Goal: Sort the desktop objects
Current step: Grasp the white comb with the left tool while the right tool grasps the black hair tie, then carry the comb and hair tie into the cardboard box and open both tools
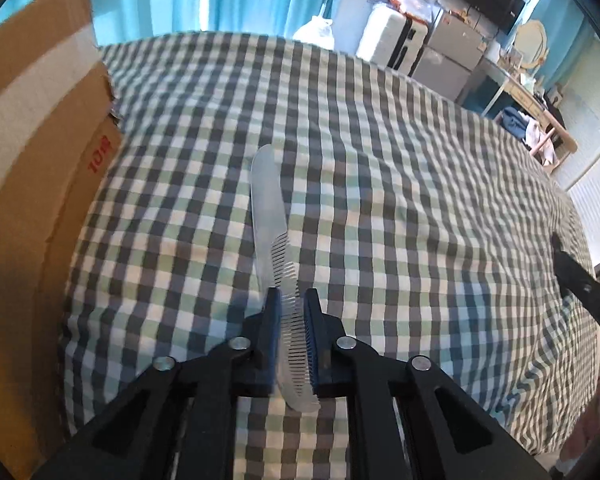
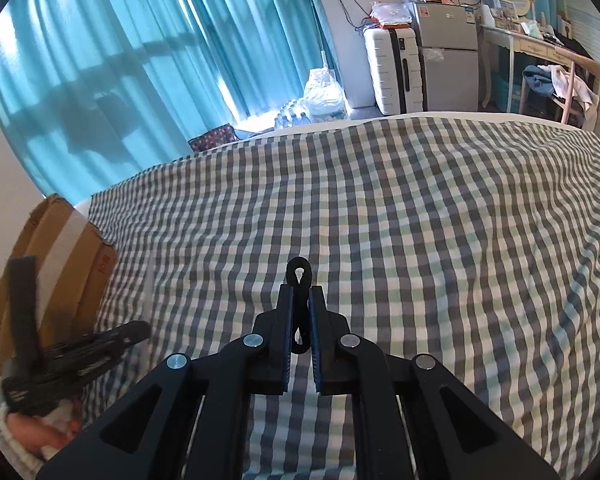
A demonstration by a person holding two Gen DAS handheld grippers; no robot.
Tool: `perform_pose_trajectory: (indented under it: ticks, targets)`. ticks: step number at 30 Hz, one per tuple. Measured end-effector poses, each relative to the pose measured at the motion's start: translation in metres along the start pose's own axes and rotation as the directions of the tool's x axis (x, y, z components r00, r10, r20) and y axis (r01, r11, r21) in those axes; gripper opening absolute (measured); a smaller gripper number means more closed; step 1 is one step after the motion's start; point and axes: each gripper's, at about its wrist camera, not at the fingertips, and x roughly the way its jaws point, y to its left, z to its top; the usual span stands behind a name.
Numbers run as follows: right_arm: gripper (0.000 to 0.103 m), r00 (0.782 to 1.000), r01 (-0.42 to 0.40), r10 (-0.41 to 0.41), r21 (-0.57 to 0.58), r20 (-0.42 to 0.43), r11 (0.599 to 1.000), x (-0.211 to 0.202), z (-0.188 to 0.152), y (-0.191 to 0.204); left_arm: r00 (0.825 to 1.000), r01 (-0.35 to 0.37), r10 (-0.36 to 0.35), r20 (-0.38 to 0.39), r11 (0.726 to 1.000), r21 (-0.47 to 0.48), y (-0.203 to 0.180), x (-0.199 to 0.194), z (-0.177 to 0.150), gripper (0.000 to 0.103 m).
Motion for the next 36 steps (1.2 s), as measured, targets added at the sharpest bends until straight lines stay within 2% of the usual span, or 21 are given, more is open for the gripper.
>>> perform_pose_trajectory:
  ticks: [1,2,3,4,5,8,9,10,11,12,15,18,25,28,29,36]
  targets:
    - [0.008,1.0,0.0,0.0,0.0,0.0,1.0,-0.001,-0.001,-0.001,1.0,-0.017,0.017,0.005,1.0,-0.007,0.0,0.001,0.002,0.021]
    - [0.008,1.0,-0.003,0.003,0.0,-0.002,1.0,-0.001,-0.001,-0.001,0.999,-0.035,0.035,0.005,0.999,-0.006,-0.001,0.003,0.002,0.032]
    - [0.008,1.0,-0.002,0.002,0.002,-0.001,1.0,-0.001,0.0,-0.003,0.996,-0.081,0.081,-0.019,0.997,0.0,-0.003,0.008,0.003,0.066]
    - [0.008,1.0,-0.003,0.003,0.007,-0.001,1.0,-0.001,0.0,-0.004,0.993,-0.115,0.115,-0.03,0.993,-0.001,-0.003,0.01,0.002,0.081]
    - [0.008,1.0,-0.008,0.008,0.016,-0.004,1.0,0.001,0.0,-0.007,0.991,-0.132,0.132,-0.025,0.991,-0.01,0.0,0.01,0.0,0.081]
    - [0.008,1.0,-0.018,0.018,0.029,-0.01,0.999,0.005,0.001,-0.011,0.996,-0.094,0.094,-0.011,0.995,-0.028,0.007,0.012,-0.003,0.081]
    - [0.008,1.0,-0.016,0.016,0.028,-0.012,0.999,0.007,0.001,-0.012,0.996,-0.088,0.088,-0.005,0.996,-0.027,0.009,0.013,-0.003,0.076]
    - [0.008,1.0,-0.013,0.014,0.027,-0.013,1.0,0.008,0.001,-0.013,0.995,-0.097,0.097,0.002,0.995,-0.021,0.008,0.012,-0.003,0.058]
    - [0.008,1.0,-0.013,0.014,0.027,-0.019,1.0,0.01,0.001,-0.013,0.995,-0.103,0.103,0.011,0.995,-0.011,0.009,0.011,-0.003,0.047]
    - [0.008,1.0,-0.012,0.013,0.03,-0.021,0.999,0.012,0.001,-0.014,0.997,-0.081,0.081,0.015,0.997,-0.001,0.008,0.01,-0.001,0.026]
    - [0.008,1.0,-0.014,0.014,0.034,-0.024,0.999,0.013,0.001,-0.016,0.999,-0.042,0.042,0.003,0.999,0.001,0.006,0.009,0.0,0.026]
    - [0.008,1.0,-0.012,0.012,0.035,-0.021,0.999,0.012,0.002,-0.015,0.999,-0.035,0.035,0.007,0.999,0.005,0.001,0.007,0.0,0.026]
    - [0.008,1.0,-0.011,0.011,0.029,-0.007,1.0,0.004,0.002,-0.011,0.999,0.019,-0.018,0.043,1.0,-0.02,0.001,-0.017,-0.001,0.026]
    - [0.008,1.0,-0.018,0.018,0.016,0.002,1.0,-0.006,0.002,-0.003,0.997,0.049,-0.049,0.065,0.999,-0.009,-0.005,-0.03,0.006,0.026]
    - [0.008,1.0,-0.022,0.022,0.012,0.005,1.0,-0.009,0.002,0.001,0.996,0.058,-0.058,0.066,0.998,-0.001,-0.016,-0.029,0.017,0.026]
    - [0.008,0.998,-0.061,0.062,-0.03,0.031,0.998,-0.043,-0.008,0.033,0.985,0.105,-0.109,0.135,0.994,0.04,-0.023,-0.081,0.017,0.026]
